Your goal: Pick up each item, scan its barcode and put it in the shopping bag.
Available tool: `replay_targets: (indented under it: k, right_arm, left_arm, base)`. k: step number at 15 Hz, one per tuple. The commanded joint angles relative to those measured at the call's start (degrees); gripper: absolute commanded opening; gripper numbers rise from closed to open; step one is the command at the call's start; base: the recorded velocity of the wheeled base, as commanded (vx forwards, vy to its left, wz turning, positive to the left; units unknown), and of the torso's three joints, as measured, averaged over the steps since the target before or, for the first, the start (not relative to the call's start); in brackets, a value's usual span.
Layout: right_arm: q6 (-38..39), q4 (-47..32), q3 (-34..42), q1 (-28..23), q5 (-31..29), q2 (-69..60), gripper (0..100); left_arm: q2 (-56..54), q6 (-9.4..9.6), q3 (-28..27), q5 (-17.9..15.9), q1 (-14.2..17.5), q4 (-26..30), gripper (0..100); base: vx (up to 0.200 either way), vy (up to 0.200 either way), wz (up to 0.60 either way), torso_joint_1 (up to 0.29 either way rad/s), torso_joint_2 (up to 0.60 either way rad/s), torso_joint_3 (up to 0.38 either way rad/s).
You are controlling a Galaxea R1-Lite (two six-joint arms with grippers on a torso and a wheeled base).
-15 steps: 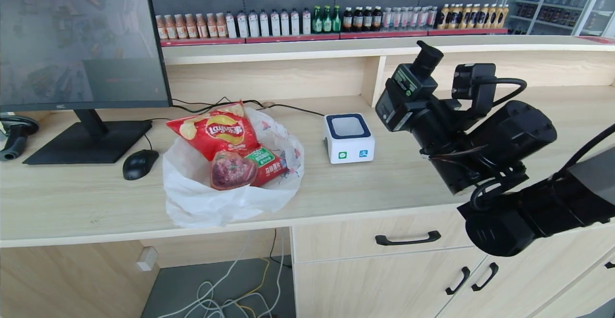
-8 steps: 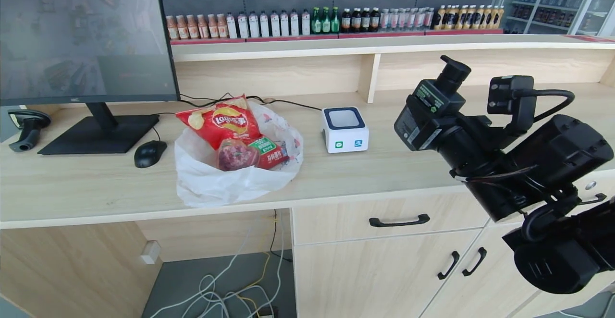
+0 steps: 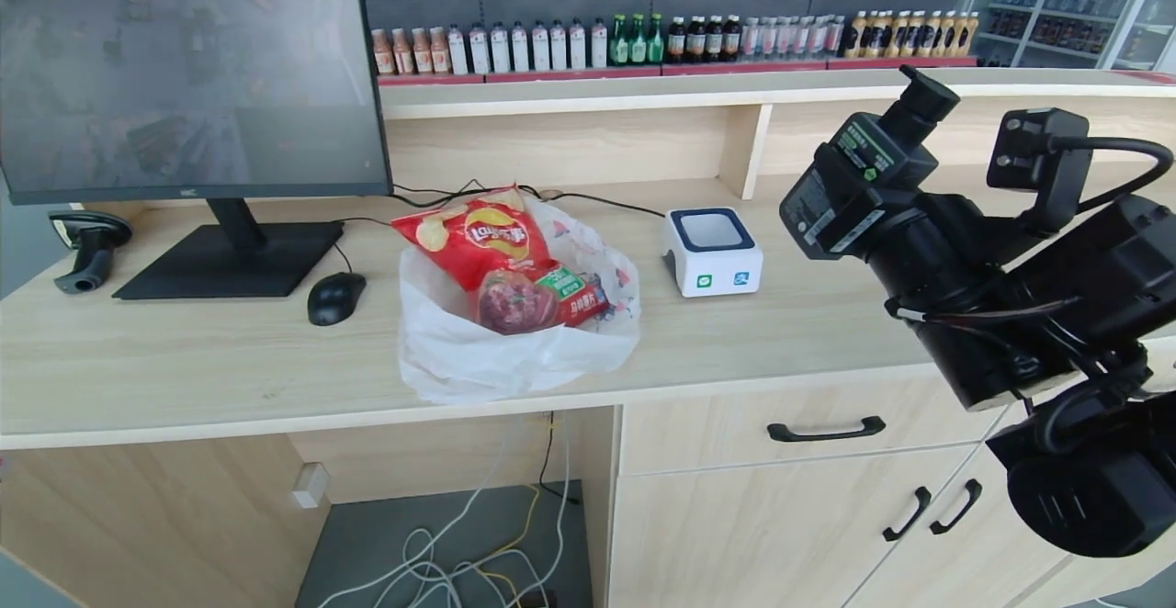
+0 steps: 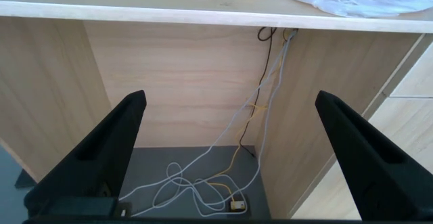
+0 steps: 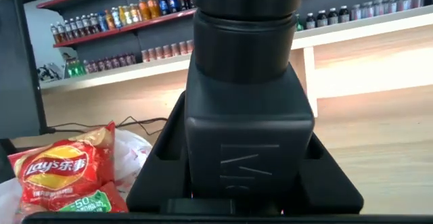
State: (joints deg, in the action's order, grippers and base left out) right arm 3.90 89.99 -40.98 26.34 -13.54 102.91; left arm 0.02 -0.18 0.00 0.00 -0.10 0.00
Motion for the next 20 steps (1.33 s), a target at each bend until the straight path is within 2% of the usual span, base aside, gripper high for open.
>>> replay_targets:
  k: [1, 6, 8, 9, 10, 15, 20]
  right_arm:
    - [-0.03, 0.01, -0.68, 0.11, 0.01, -0.26, 0]
    - [1.02, 0.01, -1.29, 0.20, 0.01, -1.40, 0]
    - [-0.56, 0.01, 1.43, 1.17, 0.10, -2.28, 0]
    - [-1.88, 0.01, 3.02, 2.31, 0.89, -3.95, 0]
    - [-0.56, 0.01, 6.71, 2.40, 0.98, -3.42, 0]
    - [-1.97, 0.01, 8.03, 2.84, 2.29, -2.28, 0]
    - [-5.31, 0.01, 1.70, 3.98, 3.79, 4.93, 0]
  left_arm:
    - [-0.02, 0.01, 0.00, 0.00, 0.01, 0.00, 100]
    - [-0.02, 0.36, 0.00, -0.09, 0.01, 0.00, 100]
    - [-0.02, 0.45, 0.00, -0.09, -0.08, 0.00, 100]
    - [-0.02, 1.41, 0.00, -0.18, -0.08, 0.09, 100]
    - [-0.02, 1.41, 0.00, -0.18, 0.01, 0.09, 100]
    - [-0.02, 1.50, 0.00, -0.18, -0.08, 0.18, 100]
    - [-0.02, 1.33, 0.00, -0.18, 0.01, 0.18, 100]
  base:
    - [0.000, 0.200, 0.00, -0.002, 0.00, 0.002]
    - [0.000, 0.040, 0.00, 0.001, 0.00, 0.000]
    - [0.000, 0.000, 0.60, 0.005, 0.00, 0.002]
    - [0.000, 0.000, 0.60, 0.002, 0.00, -0.002]
    - [0.000, 0.000, 0.00, 0.000, 0.00, 0.000]
    - [0.000, 0.000, 0.00, 0.000, 0.00, 0.000]
    - [0.000, 0.000, 0.00, 0.000, 0.00, 0.000]
